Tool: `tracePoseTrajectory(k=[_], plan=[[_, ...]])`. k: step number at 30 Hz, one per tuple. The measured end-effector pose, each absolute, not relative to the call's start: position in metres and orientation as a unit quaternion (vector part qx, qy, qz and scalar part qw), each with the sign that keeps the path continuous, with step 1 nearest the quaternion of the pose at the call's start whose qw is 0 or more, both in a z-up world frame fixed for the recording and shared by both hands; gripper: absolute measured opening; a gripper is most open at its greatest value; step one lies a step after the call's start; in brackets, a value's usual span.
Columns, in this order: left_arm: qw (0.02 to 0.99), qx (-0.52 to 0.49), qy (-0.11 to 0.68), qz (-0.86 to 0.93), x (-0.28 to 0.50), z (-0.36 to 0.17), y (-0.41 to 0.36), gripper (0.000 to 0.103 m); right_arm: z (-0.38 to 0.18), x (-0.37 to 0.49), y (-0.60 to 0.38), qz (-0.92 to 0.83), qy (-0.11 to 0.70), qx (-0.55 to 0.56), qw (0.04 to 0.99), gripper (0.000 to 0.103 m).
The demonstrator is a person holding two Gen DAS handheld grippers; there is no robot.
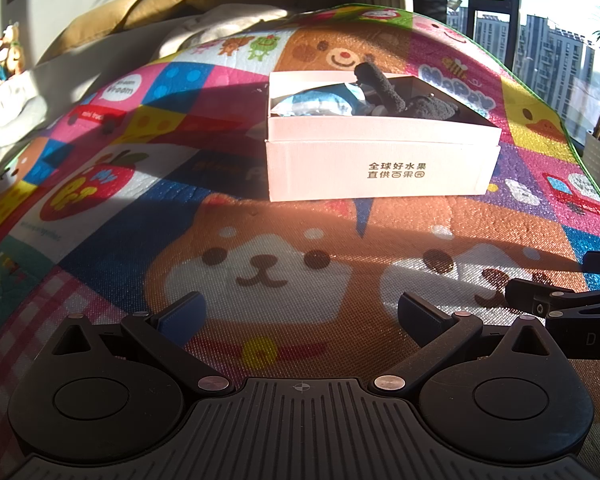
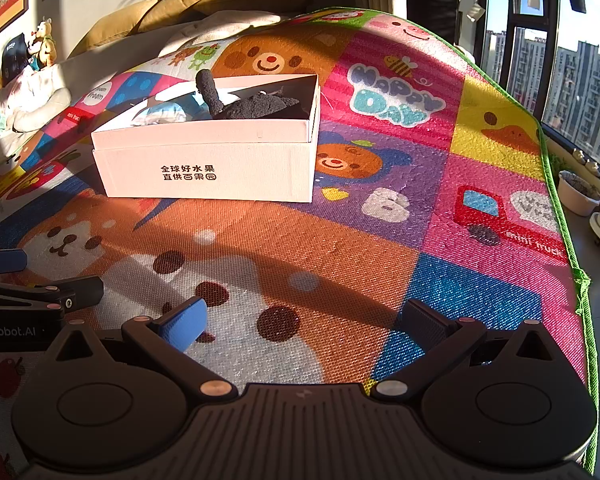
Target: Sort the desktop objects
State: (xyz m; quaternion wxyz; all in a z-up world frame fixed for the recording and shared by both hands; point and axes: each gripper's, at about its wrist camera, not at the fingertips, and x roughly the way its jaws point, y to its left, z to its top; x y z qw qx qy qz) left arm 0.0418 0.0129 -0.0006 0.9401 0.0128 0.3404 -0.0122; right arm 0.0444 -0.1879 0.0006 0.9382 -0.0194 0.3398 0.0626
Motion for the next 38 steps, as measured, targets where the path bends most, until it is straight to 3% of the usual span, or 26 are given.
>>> tracePoseTrajectory(k=[38], plan=[[0.932,0.008,0.362,-0.014,0.0431,0.0031,0.0105,0.103,0.0006,0.0443,-0.1883,0.063,0.340,-0.019,0.938,0.103]])
